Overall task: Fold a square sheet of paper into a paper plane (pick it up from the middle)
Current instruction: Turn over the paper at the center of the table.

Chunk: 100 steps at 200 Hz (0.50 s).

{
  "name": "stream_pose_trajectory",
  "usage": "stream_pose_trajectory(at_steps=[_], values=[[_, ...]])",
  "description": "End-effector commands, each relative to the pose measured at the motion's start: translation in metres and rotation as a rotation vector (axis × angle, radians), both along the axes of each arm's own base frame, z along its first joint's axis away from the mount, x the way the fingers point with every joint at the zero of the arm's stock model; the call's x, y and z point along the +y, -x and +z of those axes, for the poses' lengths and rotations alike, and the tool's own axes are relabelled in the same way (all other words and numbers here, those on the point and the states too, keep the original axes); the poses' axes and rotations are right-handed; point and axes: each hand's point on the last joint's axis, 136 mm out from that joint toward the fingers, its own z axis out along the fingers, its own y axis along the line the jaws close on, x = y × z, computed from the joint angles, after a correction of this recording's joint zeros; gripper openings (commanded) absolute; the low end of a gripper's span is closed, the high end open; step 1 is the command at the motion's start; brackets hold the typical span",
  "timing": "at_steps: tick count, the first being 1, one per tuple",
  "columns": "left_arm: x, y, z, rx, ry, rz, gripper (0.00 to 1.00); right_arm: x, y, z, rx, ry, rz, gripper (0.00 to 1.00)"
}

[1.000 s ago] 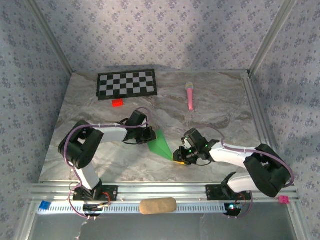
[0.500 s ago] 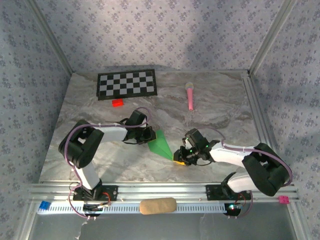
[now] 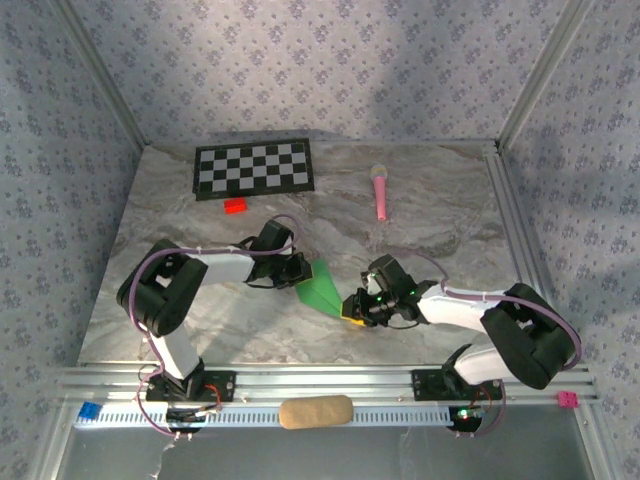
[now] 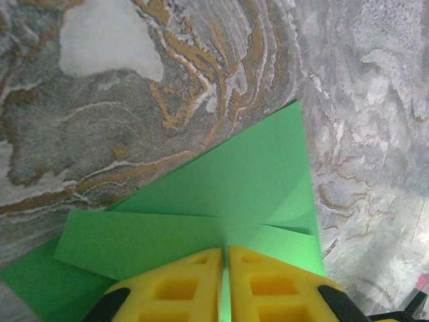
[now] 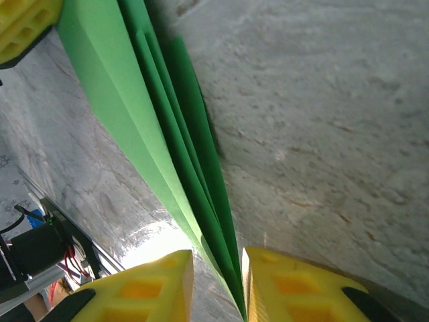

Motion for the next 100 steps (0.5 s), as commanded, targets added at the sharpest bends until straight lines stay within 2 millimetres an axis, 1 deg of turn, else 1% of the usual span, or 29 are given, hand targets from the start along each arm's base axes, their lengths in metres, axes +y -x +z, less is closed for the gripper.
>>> stream_pose_trajectory(at_steps=[1,39,100], values=[[0.0134,0.0086,-0.0144,0.048,-0.048,0.027,0.14,-0.0010,-0.0003,-0.0024,0.003,-0.002,-0.011,0.27],[0.0125,0.0079,-0.0127,0.047,-0.037,0.030,0.14,-0.0012,-0.0034,0.0015,-0.020,-0.015,-0.015,0.28],[0.0107,0.0069,-0.0097,0.043,-0.020,0.038,0.14,-0.0023,-0.0044,0.0020,-0.025,-0.022,-0.007,0.20]])
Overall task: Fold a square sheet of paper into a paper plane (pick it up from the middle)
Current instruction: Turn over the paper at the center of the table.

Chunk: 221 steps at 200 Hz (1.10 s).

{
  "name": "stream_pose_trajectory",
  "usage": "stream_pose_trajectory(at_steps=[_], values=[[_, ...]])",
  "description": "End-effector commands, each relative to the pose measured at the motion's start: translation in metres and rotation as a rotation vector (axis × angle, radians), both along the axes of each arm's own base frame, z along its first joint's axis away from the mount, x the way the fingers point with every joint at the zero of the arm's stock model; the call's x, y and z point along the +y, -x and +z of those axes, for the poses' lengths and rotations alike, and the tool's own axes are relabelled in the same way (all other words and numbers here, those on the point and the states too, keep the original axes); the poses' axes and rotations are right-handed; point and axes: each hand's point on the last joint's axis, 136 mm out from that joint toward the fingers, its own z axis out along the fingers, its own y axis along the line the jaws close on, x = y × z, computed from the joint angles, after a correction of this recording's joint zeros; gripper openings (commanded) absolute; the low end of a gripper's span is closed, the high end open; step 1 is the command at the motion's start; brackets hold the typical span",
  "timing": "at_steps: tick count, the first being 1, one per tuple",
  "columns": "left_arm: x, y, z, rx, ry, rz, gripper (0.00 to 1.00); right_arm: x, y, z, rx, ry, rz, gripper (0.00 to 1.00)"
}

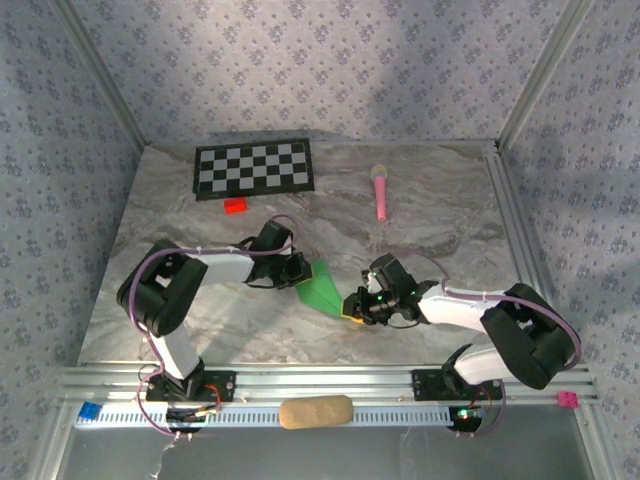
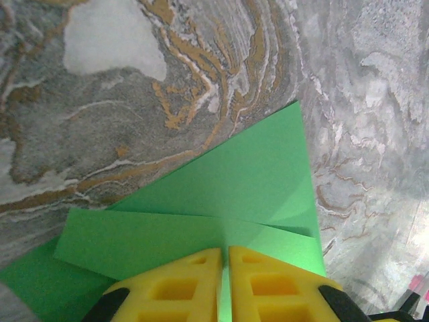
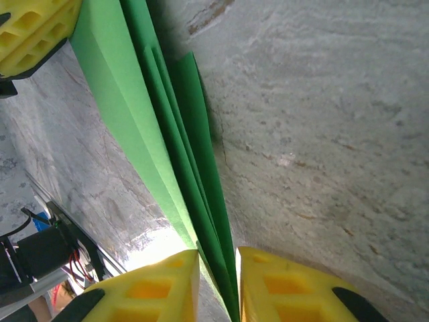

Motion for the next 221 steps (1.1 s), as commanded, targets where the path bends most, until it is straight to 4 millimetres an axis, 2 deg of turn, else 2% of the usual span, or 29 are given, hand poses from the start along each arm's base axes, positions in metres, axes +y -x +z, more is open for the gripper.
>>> stream_pose_trajectory(at_steps=[1,43,77,98,135,162,194,221], values=[[0.011,0.007,-0.010,0.035,-0.035,0.025,0.15,-0.002,0.000,0.001,-0.011,-0.009,0.003,0.20],[0.008,0.005,0.001,0.017,-0.004,0.031,0.16,-0.003,0.002,0.001,-0.011,-0.016,0.018,0.11],[0.005,0.000,0.027,-0.043,0.045,0.040,0.23,-0.006,0.001,0.007,-0.033,-0.014,0.032,0.07],[0.007,-0.003,0.050,-0.102,0.071,0.058,0.30,-0.012,-0.004,0.018,-0.078,0.017,0.039,0.06],[0.027,-0.003,0.089,-0.236,0.059,0.111,0.42,-0.029,-0.016,0.043,-0.195,0.123,0.052,0.06],[0.044,0.001,0.109,-0.310,0.038,0.144,0.45,-0.036,-0.027,0.062,-0.284,0.171,0.042,0.05],[0.064,0.006,0.123,-0.374,0.013,0.198,0.50,-0.043,-0.037,0.080,-0.390,0.256,0.046,0.05],[0.076,0.009,0.125,-0.388,0.012,0.232,0.52,-0.050,-0.043,0.093,-0.486,0.387,0.076,0.06]])
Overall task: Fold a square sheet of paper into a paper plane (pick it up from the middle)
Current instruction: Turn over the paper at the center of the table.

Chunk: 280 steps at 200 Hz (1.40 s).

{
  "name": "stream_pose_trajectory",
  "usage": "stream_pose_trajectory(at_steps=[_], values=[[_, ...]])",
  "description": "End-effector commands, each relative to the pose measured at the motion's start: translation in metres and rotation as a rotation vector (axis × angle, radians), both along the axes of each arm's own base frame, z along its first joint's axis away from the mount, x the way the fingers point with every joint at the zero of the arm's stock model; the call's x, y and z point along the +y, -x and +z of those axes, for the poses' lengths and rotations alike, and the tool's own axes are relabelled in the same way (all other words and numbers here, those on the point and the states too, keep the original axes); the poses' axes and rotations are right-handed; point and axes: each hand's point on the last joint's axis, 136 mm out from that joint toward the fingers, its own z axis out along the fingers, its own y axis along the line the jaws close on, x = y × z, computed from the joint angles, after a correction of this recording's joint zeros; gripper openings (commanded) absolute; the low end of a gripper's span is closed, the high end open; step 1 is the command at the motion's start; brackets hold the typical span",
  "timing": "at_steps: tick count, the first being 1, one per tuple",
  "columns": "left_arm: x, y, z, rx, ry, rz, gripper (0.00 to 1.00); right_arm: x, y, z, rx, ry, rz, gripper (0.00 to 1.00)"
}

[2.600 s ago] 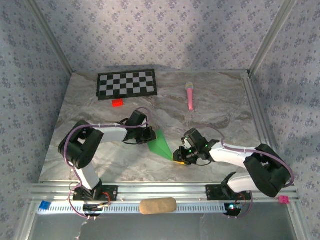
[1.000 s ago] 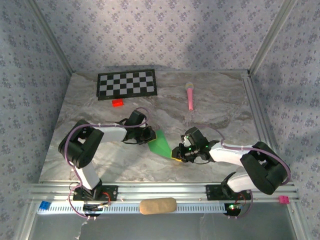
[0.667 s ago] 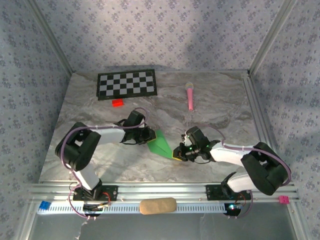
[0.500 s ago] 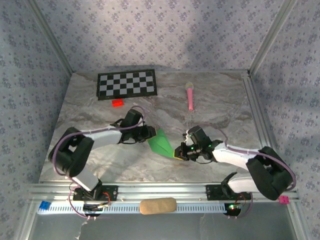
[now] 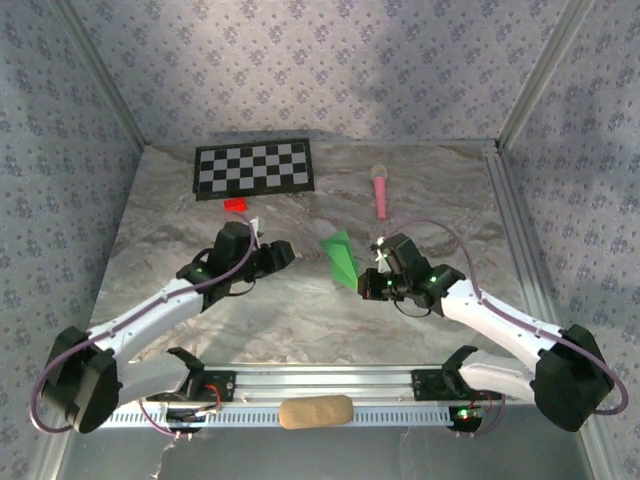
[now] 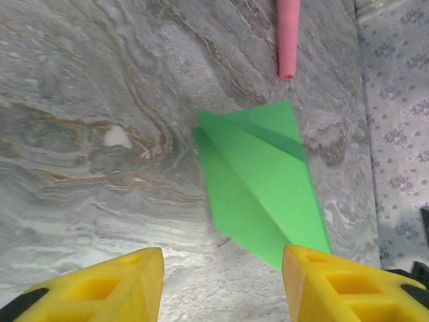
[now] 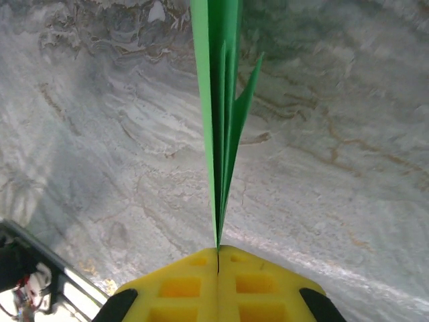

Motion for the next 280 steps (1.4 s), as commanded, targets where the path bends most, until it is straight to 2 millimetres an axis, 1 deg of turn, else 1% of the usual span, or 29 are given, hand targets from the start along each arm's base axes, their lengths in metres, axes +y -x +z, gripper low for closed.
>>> stream_pose_trajectory(at_steps=[1,13,22,25,31,47,84,105,129,153,182,209,247,280], values=[[0.018,0.001,-0.006,-0.005,-0.050,0.052,0.52,-0.017,-0.007,0.011,-0.108,0.178,0.009,0.06],[0.021,0.002,-0.006,-0.003,-0.050,0.059,0.53,-0.022,-0.008,0.015,-0.140,0.249,0.009,0.06],[0.023,0.002,-0.006,-0.002,-0.048,0.063,0.54,-0.028,-0.011,0.016,-0.160,0.317,-0.001,0.06],[0.023,0.002,-0.006,-0.002,-0.048,0.064,0.54,-0.032,-0.008,0.014,-0.151,0.350,0.001,0.06],[0.023,0.002,-0.006,-0.002,-0.046,0.065,0.54,-0.039,-0.009,0.014,-0.161,0.408,-0.010,0.06],[0.025,0.002,-0.004,-0.006,-0.043,0.072,0.54,-0.049,-0.010,0.014,-0.179,0.519,-0.012,0.06],[0.028,0.002,-0.002,-0.015,-0.043,0.079,0.54,-0.055,-0.014,0.024,-0.278,0.681,-0.020,0.05],[0.030,0.003,-0.001,-0.019,-0.044,0.082,0.54,-0.061,-0.017,0.030,-0.321,0.745,-0.049,0.05],[0.032,0.003,0.002,-0.056,-0.023,0.092,0.55,-0.066,-0.018,0.033,-0.359,0.818,-0.062,0.05],[0.036,0.004,0.007,-0.086,-0.015,0.103,0.59,-0.068,-0.016,0.035,-0.376,0.852,-0.058,0.04],[0.040,0.004,0.013,-0.110,-0.015,0.117,0.62,-0.064,-0.014,0.032,-0.378,0.851,-0.024,0.04],[0.043,0.004,0.017,-0.136,-0.003,0.130,0.66,-0.068,-0.013,0.027,-0.368,0.890,-0.019,0.04],[0.045,0.005,0.016,-0.140,-0.002,0.139,0.71,-0.067,-0.014,0.019,-0.349,0.920,-0.009,0.05],[0.047,0.004,0.016,-0.139,-0.006,0.151,0.71,-0.066,-0.012,0.011,-0.322,0.970,0.023,0.05]])
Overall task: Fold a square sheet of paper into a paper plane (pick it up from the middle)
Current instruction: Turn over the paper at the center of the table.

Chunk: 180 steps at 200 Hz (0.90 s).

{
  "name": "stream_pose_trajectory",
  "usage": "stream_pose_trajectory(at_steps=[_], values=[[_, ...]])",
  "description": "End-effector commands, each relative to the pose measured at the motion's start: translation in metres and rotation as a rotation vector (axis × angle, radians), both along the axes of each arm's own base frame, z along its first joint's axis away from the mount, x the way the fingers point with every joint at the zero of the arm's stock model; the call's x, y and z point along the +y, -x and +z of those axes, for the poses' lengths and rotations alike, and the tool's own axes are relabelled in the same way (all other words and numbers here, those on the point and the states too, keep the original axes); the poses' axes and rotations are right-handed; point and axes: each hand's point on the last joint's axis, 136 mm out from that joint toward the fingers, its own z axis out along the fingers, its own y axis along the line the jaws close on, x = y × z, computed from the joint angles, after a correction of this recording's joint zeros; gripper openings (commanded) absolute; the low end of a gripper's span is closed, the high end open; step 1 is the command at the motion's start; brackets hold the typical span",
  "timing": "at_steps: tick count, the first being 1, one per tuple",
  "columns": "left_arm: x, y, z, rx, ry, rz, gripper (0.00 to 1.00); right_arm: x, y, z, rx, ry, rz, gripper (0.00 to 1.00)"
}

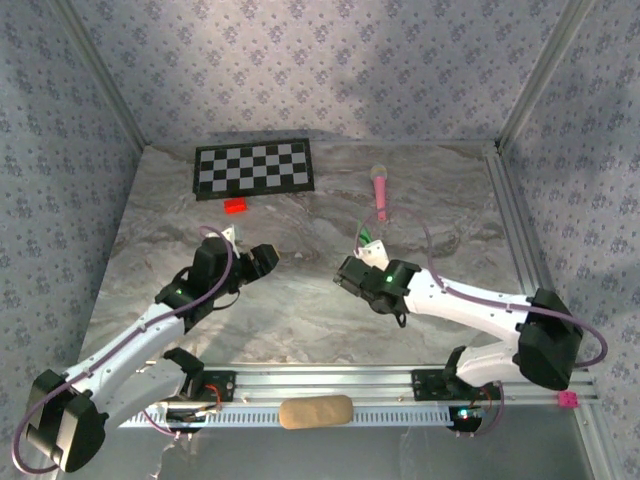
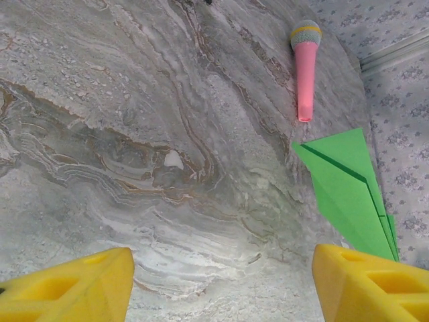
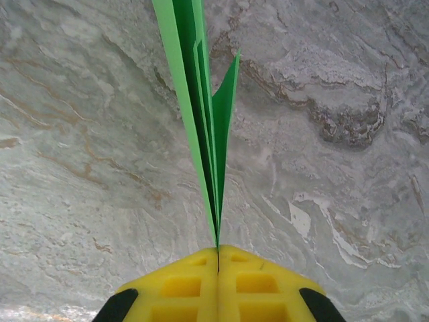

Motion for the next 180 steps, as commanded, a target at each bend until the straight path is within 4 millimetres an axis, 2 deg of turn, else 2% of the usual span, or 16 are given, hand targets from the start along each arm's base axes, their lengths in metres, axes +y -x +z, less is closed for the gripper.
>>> stream_pose_trajectory(at_steps=[1,44,97,180], values=[[0.005,-0.004,0.009,-0.043,0.001,0.023,0.71,-0.001,0.000,0.003,0.000,0.049,-0.003,0.05],[0.017,-0.004,0.012,-0.034,-0.050,0.070,0.73,0.008,0.008,-0.017,0.074,0.123,0.041,0.05],[0.037,0.002,0.008,-0.033,-0.059,0.152,0.74,0.035,0.019,-0.040,0.160,0.192,0.123,0.06],[0.038,0.003,0.005,-0.012,-0.057,0.150,0.75,0.094,0.039,-0.072,0.312,0.023,0.270,0.14]])
